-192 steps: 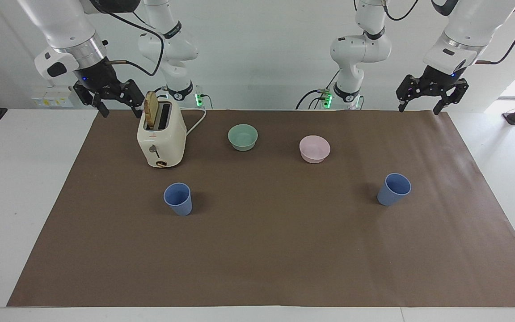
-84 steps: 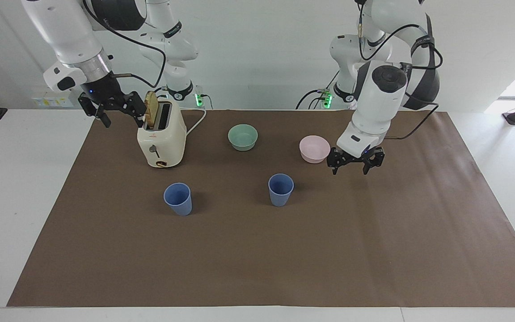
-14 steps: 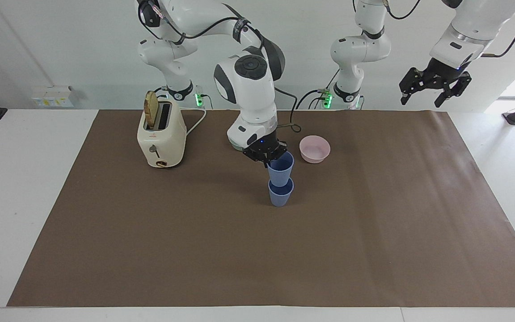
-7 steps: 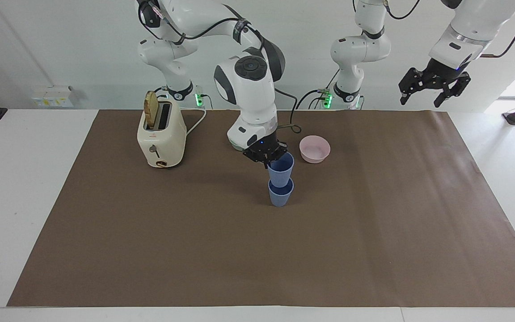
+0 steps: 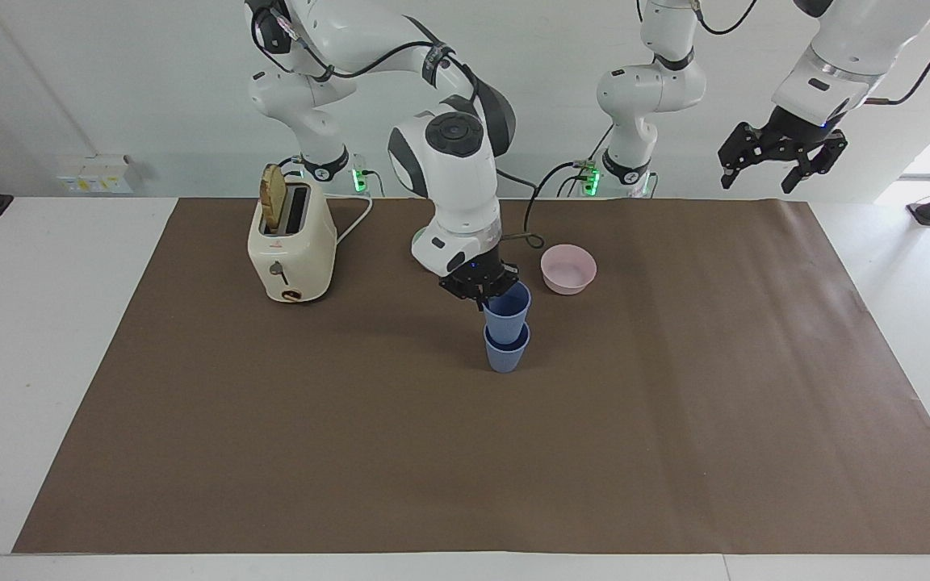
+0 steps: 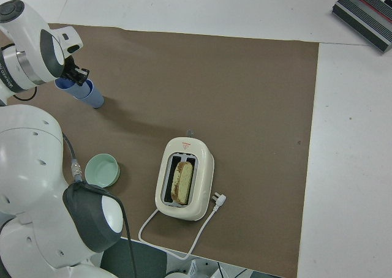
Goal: Stack blue cups with both arms
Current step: 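Lower the held cup into the placed cup and open the right gripper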
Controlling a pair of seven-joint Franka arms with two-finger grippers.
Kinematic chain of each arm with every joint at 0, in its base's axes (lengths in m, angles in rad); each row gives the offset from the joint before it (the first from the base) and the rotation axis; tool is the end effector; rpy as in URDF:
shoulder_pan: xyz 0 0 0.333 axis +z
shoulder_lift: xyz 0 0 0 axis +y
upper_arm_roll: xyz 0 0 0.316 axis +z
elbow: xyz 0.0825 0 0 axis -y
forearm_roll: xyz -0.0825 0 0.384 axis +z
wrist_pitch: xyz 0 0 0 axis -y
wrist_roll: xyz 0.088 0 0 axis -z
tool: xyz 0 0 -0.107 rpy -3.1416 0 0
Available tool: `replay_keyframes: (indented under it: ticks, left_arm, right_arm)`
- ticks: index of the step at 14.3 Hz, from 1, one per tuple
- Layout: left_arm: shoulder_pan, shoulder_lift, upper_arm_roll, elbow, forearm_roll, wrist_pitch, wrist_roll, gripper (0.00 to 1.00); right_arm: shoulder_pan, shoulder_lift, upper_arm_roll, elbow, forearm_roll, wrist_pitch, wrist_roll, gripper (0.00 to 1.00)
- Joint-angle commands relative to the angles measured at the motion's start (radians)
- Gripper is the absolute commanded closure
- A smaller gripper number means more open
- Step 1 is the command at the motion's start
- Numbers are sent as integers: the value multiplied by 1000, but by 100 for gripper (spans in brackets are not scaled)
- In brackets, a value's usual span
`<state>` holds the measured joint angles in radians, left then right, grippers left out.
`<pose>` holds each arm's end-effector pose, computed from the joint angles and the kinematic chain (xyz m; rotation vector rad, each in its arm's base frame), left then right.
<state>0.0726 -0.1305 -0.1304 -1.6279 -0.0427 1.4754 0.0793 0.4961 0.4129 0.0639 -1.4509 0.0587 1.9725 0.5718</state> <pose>0.5022 -0.0389 0.6580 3.1079 -0.2169 -0.0356 0.5887 0.3653 0.4613 -3.0135 0.0581 -0.0742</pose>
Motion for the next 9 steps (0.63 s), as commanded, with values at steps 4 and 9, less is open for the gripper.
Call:
replay_keyframes:
  ticks: [4, 9]
  left_arm:
    - [15, -29, -8, -30, -11, -3, 8, 0]
    - [15, -34, -8, -36, -11, -1, 8, 0]
  right_arm:
    - [-27, 10, 7, 15, -11, 25, -29, 100]
    - [-14, 43, 7, 12, -13, 55, -26, 100]
